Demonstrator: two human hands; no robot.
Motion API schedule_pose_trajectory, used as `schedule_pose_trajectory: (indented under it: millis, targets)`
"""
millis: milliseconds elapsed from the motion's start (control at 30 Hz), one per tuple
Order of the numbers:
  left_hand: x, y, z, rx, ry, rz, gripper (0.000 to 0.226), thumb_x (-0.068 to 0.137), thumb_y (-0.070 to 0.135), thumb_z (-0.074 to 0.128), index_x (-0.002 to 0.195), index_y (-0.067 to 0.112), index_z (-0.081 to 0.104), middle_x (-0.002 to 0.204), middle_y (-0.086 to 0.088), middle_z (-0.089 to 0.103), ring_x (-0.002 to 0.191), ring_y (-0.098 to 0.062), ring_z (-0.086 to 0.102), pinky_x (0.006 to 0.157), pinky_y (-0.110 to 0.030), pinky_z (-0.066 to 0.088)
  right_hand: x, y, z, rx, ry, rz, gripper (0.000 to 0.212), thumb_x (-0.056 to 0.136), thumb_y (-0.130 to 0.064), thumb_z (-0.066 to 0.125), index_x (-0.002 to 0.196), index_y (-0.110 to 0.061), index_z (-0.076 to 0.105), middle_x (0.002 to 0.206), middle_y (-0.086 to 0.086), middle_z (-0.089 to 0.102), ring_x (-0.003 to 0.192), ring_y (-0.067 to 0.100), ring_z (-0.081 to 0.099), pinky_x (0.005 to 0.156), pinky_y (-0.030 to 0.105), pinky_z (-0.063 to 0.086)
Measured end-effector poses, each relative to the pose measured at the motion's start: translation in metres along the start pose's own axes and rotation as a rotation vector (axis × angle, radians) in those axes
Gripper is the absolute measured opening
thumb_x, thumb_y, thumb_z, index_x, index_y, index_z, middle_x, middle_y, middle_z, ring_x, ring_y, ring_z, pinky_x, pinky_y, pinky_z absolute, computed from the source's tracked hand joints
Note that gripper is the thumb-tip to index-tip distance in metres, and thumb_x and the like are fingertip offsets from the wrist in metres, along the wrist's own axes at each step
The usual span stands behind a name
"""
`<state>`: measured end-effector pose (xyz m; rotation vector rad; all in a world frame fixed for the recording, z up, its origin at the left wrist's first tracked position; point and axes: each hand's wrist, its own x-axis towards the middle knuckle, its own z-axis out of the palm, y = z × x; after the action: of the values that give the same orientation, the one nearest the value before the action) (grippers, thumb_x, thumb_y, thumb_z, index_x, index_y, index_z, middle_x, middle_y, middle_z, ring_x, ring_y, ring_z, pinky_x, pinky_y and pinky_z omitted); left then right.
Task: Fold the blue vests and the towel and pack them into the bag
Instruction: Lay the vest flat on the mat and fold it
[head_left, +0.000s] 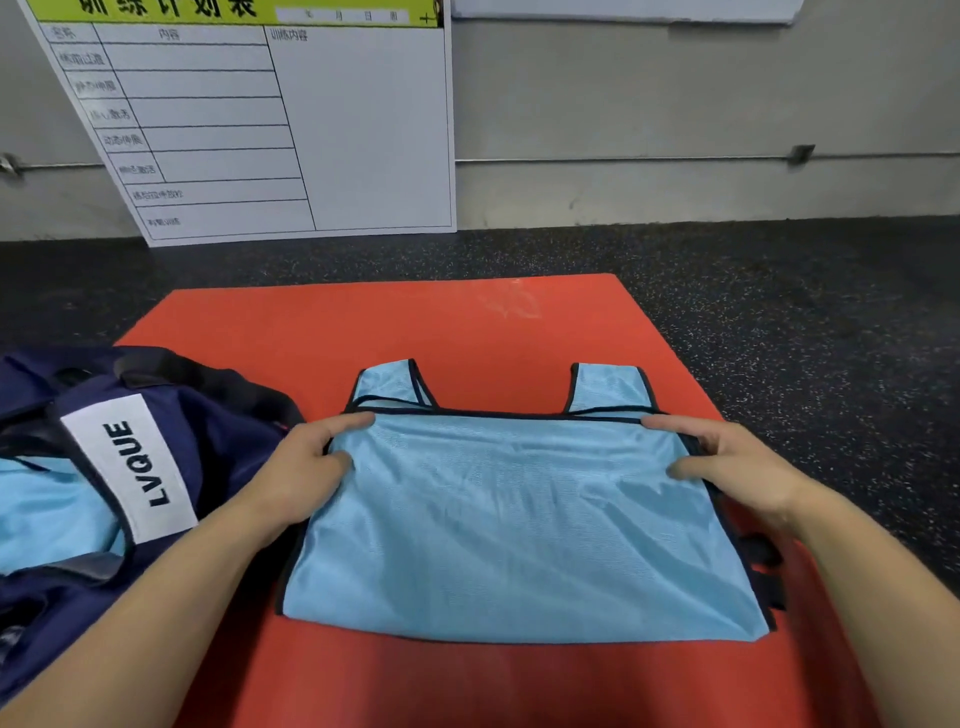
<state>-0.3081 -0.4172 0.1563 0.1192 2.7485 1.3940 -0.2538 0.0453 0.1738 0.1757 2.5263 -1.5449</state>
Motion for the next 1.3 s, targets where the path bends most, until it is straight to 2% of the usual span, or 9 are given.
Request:
schedule_pose_trajectory:
  millis: [133,333,467,600,733,900,1000,1167,1300]
  targets:
    - [0.023,-0.008,0.006,-0.002,0.018,-0.015,0.062,0.089,-0.007,0.052,0.120,0.045,0.062,0.097,0.001,0.062,0.084,-0.018,0.054,0.054,-0.008,0.042,0.023,0.003,0.003,0.000,0.011,-0.007,0.065,0.085,0.006,0.067,0.127,-0.043,0.068,0.138,-0.006,0.063,0.129,0.009,0.055,0.106,0.030,0.043]
    - [0.041,-0.002,0.018,-0.024,0.057,-0.035,0.059,0.094,-0.007,0.048,0.128,0.040,0.059,0.057,-0.001,0.056,0.043,-0.014,0.041,0.038,-0.017,0.034,0.052,0.009,0.003,0.005,0.103,-0.002,0.065,0.085,0.003,0.066,0.126,-0.046,0.068,0.140,-0.006,0.062,0.126,0.017,0.059,0.113,0.046,0.045]
    - [0.045,-0.002,0.017,0.068,0.065,-0.010,0.055,0.096,-0.002,0.050,0.137,0.035,0.057,0.109,-0.013,0.074,0.073,-0.017,0.058,0.057,-0.015,0.047,0.059,0.005,0.006,0.070,0.165,0.010,0.061,0.089,0.005,0.062,0.130,-0.038,0.067,0.126,0.004,0.071,0.103,0.034,0.070,0.094,0.050,0.058]
    - [0.043,-0.004,0.023,0.303,0.101,0.031,0.056,0.096,0.003,0.049,0.148,0.024,0.051,0.152,0.005,0.049,0.134,-0.019,0.051,0.111,-0.030,0.039,0.063,0.008,0.011,-0.143,0.189,-0.053,0.059,0.092,-0.005,0.065,0.139,-0.040,0.059,0.146,-0.007,0.055,0.114,0.013,0.062,0.092,0.027,0.046]
    - [0.044,-0.003,0.025,0.430,0.081,0.044,0.062,0.095,0.009,0.050,0.153,0.026,0.042,0.160,0.006,0.039,0.141,-0.021,0.044,0.112,-0.035,0.038,0.063,0.002,0.016,-0.414,0.195,-0.039,0.061,0.095,-0.012,0.061,0.151,-0.032,0.048,0.143,-0.007,0.054,0.087,0.001,0.067,0.077,0.015,0.049]
    - [0.039,0.013,0.029,0.708,0.104,-0.046,0.055,0.101,0.032,0.048,0.154,0.031,0.036,0.163,-0.008,0.024,0.128,-0.036,0.053,0.096,-0.047,0.048,0.059,-0.008,0.035,-0.888,0.365,0.029,0.060,0.102,-0.033,0.051,0.158,-0.021,0.034,0.156,0.004,0.037,0.121,0.025,0.055,0.094,0.039,0.050]
    - [0.027,0.035,0.053,0.849,0.251,0.191,0.053,0.098,0.026,0.050,0.148,0.007,0.046,0.157,-0.026,0.033,0.130,-0.046,0.048,0.103,-0.054,0.044,0.054,-0.031,0.075,-0.992,0.529,-0.168,0.056,0.105,-0.036,0.033,0.157,-0.014,0.035,0.164,0.011,0.029,0.151,0.031,0.027,0.123,0.049,0.024]
    - [-0.001,0.054,0.135,0.734,-0.042,0.300,0.070,0.099,0.037,0.001,0.161,0.006,0.010,0.170,-0.012,0.003,0.157,-0.024,0.000,0.128,-0.041,0.000,0.048,-0.045,0.172,-0.942,0.125,-0.354,0.073,0.099,-0.043,-0.005,0.163,-0.015,0.015,0.171,0.003,0.006,0.158,0.020,-0.003,0.128,0.043,0.000]
    - [0.005,0.026,0.126,0.760,-0.029,0.190,0.086,0.087,0.053,-0.012,0.162,0.013,0.003,0.170,-0.003,-0.003,0.156,-0.017,-0.008,0.126,-0.035,-0.008,0.051,-0.020,0.165,-0.912,0.112,-0.242,0.082,0.091,-0.058,-0.010,0.164,-0.024,0.009,0.171,-0.005,0.000,0.157,0.014,-0.007,0.127,0.040,-0.006]
